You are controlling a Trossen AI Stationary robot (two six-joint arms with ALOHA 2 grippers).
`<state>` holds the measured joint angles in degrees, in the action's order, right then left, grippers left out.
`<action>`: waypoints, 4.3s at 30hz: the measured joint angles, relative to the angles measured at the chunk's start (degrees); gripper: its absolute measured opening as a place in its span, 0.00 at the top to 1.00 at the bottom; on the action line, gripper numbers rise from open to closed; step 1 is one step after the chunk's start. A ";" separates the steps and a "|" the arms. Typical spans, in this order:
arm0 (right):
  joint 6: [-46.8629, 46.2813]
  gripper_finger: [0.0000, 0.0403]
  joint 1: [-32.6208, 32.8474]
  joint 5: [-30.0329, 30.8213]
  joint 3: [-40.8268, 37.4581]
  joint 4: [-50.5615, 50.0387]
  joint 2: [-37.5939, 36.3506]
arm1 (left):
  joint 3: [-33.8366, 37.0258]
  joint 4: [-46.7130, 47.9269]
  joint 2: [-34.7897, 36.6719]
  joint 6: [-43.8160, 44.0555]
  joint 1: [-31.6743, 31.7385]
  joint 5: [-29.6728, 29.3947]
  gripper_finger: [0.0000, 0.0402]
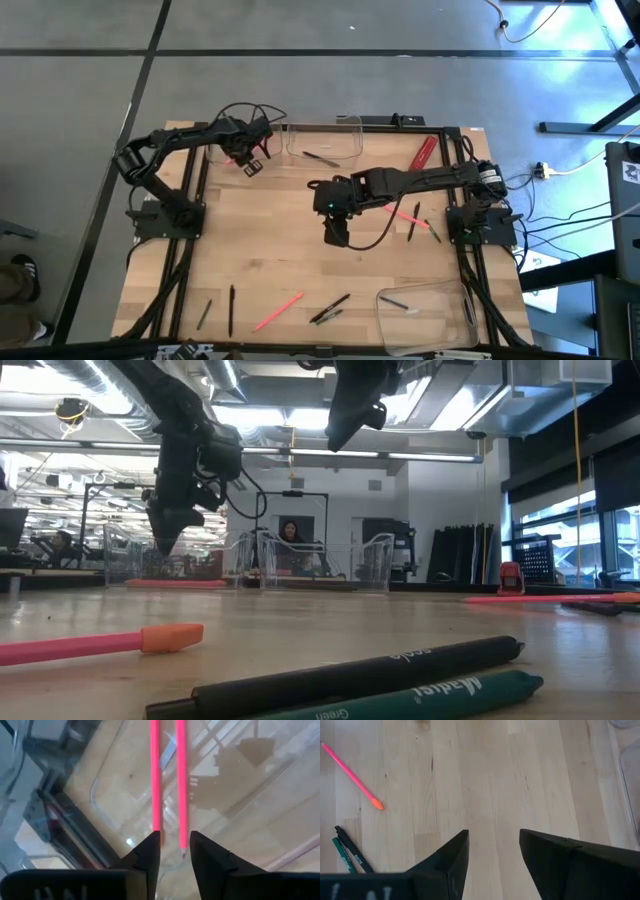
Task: Sort crayons/erasers/pens/pencils in bins
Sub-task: Put the black pen into the top right transparent bin
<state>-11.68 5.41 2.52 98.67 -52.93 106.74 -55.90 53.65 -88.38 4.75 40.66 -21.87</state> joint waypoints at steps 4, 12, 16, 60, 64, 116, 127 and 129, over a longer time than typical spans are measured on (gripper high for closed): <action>0.00 0.56 0.00 0.96 0.00 -0.77 -0.53 | 0.02 2.23 2.82 3.92 -0.73 0.31 0.76; -2.74 0.56 -0.12 7.95 0.00 -6.05 -5.85 | 0.00 9.89 19.23 14.24 -11.04 1.66 0.76; -2.73 0.56 -0.15 7.96 0.04 -8.23 -7.55 | 0.00 15.89 25.82 26.02 -18.54 9.56 0.76; 6.02 0.56 14.67 -1.99 -28.98 20.47 -22.96 | 0.00 14.84 31.02 64.04 -62.60 6.07 0.76; 6.38 0.56 16.15 -2.03 -28.96 26.96 -18.43 | 0.02 14.83 31.02 61.99 -62.60 6.07 0.76; 7.76 0.56 19.27 -13.18 7.41 -0.48 20.48 | 0.02 14.60 31.01 44.51 -65.48 5.16 0.76; 7.47 0.56 20.17 -12.61 5.58 5.49 22.25 | 0.00 14.47 31.00 44.53 -66.66 1.42 0.76; 7.45 0.56 20.30 -12.63 5.12 5.99 22.25 | 0.02 14.45 31.02 44.53 -66.64 1.40 0.76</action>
<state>-4.23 25.71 -10.11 103.79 -46.94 128.99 -55.88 68.10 -57.36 49.28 -25.98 -20.47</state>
